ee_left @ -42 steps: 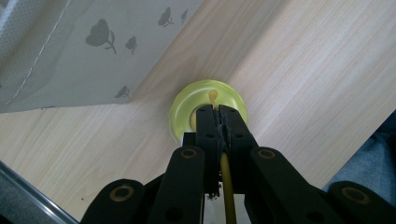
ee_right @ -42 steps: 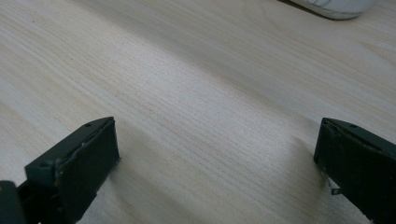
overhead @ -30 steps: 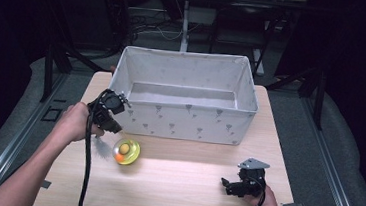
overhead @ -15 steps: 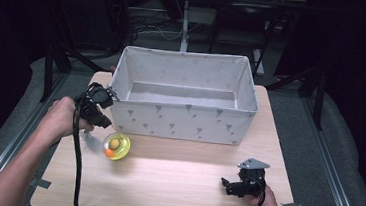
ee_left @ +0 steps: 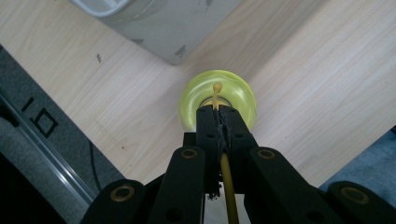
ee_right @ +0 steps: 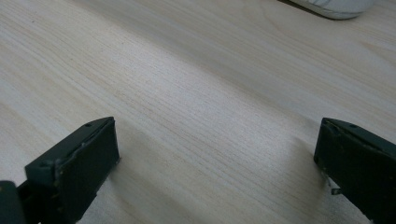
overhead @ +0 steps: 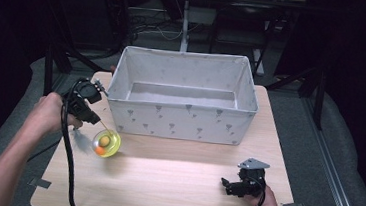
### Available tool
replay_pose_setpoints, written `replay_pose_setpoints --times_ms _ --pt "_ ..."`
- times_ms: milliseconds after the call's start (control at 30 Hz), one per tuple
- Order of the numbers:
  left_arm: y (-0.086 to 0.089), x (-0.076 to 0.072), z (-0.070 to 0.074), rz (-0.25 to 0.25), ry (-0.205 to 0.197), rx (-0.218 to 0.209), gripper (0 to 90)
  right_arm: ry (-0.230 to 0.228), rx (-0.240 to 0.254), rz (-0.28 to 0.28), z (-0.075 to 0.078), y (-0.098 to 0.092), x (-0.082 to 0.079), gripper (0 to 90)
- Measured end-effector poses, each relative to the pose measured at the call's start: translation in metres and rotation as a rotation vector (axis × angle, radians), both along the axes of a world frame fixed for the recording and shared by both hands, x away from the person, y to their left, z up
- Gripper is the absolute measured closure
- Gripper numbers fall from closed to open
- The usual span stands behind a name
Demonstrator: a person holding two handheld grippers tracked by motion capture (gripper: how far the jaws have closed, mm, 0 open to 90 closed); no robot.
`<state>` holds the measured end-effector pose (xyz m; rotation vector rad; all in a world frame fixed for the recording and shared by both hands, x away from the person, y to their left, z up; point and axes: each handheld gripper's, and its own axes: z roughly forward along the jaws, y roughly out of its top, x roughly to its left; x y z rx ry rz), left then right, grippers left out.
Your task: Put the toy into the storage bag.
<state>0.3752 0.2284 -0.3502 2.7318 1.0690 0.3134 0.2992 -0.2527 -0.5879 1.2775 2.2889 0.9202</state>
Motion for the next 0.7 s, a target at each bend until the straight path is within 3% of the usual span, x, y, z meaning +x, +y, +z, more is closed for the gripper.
replay_pose_setpoints --times_ms 400,700 --pt "0.029 0.016 -0.001 0.091 0.026 0.004 88.0 0.000 0.000 0.000 0.000 0.000 0.000 0.0" --pt "0.042 0.028 0.002 0.143 0.019 -0.004 88.1 0.000 0.000 0.000 0.000 0.000 0.000 0.0"
